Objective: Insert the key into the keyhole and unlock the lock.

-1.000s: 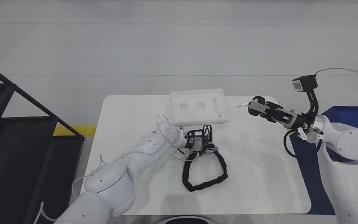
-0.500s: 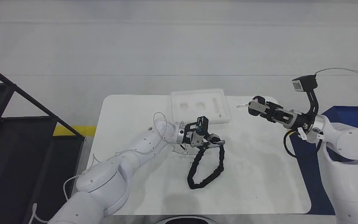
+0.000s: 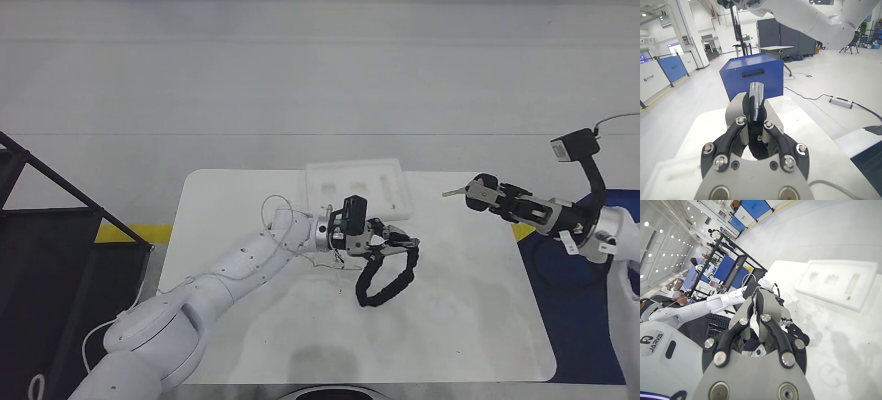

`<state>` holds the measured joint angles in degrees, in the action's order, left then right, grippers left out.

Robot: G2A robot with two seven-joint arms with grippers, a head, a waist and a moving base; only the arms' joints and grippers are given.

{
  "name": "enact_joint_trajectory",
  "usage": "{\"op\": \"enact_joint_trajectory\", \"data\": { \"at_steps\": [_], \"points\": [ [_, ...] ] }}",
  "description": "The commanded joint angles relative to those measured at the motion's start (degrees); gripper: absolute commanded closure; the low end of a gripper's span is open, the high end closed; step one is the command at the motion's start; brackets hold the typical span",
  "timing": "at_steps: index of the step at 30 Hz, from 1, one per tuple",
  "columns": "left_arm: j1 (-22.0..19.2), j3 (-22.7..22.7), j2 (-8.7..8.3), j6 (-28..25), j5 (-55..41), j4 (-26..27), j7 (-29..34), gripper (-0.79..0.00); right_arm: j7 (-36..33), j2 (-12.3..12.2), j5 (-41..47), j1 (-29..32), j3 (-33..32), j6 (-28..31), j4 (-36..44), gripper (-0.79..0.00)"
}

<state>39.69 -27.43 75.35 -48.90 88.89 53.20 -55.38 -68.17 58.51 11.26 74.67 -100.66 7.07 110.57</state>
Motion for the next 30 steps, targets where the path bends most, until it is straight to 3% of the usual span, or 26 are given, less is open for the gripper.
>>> {"op": "enact_joint_trajectory", "data": {
  "at_steps": [1,6,12,30],
  "points": [
    [1.1,-1.3,-1.09,0.9,-1.0,2.9,-0.9,0.000,-0.7,-0.2,0.9,0.9,-1.5,-1.3,1.6,0.000],
    [2.6,-4.1,-3.30,2.4,-0.4,8.1,-2.4,0.000,-3.7,-0.8,1.8,2.9,-3.7,-3.8,4.6,0.000],
    [2.7,-6.1,-4.37,1.7,0.7,12.7,-1.5,0.000,-4.3,-1.4,3.1,4.2,-5.1,-5.7,7.7,0.000],
    [1.6,-7.1,-3.70,2.2,0.3,14.3,0.7,0.000,-4.0,-1.8,3.7,6.0,-4.9,-6.5,10.2,0.000]
  ]
}}
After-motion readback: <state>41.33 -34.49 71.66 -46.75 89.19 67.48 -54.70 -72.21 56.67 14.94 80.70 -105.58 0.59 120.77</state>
